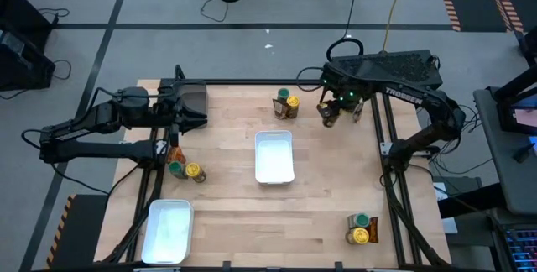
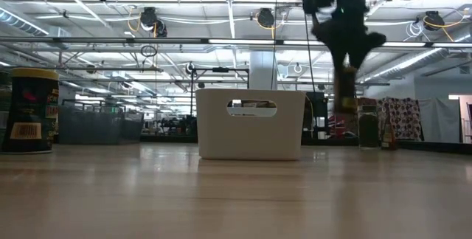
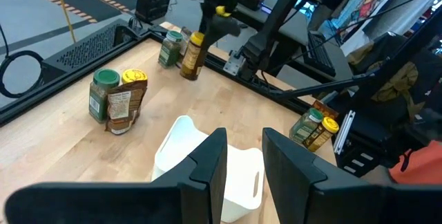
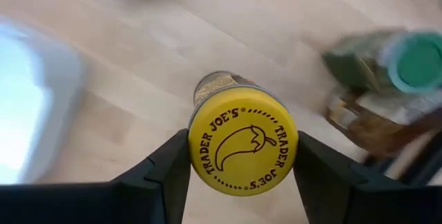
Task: Sort spices by type
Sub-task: Put the top right yellow spice bottle into the top white bin, then put the bottom right yellow spice bottle into the top white bin
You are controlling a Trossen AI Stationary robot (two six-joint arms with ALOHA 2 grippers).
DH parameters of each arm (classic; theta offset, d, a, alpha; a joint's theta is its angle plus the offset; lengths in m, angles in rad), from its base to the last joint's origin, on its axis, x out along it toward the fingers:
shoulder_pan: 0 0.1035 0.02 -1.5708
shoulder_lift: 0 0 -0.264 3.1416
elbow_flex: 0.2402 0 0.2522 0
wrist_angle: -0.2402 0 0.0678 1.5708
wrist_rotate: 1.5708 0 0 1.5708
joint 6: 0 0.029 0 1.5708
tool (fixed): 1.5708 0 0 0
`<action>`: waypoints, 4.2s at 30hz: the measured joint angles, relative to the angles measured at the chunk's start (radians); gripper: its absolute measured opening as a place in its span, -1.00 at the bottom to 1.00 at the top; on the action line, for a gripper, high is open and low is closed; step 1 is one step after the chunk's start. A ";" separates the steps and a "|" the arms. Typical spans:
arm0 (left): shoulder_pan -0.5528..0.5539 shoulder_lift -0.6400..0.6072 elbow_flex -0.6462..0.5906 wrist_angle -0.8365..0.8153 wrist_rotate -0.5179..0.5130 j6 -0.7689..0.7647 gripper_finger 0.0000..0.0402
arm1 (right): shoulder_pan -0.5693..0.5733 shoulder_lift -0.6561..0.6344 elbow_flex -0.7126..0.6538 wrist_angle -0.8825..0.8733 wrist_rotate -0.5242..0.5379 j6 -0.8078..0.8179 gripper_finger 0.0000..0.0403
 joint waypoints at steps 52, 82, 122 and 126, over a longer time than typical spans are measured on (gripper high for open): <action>0.000 0.039 0.000 -0.040 0.075 0.003 -0.51 | 0.428 0.598 0.595 0.136 0.035 -0.179 -0.04; 0.000 0.046 0.000 -0.038 0.045 0.008 -0.51 | 0.422 0.675 0.595 0.161 0.106 -0.219 0.27; -0.033 0.166 0.000 -0.022 0.314 0.190 -0.51 | 0.575 0.389 0.595 0.098 -0.181 -0.052 0.27; -0.063 0.215 0.000 0.040 0.314 0.212 -0.51 | 0.675 0.379 0.595 0.056 -0.185 0.088 0.27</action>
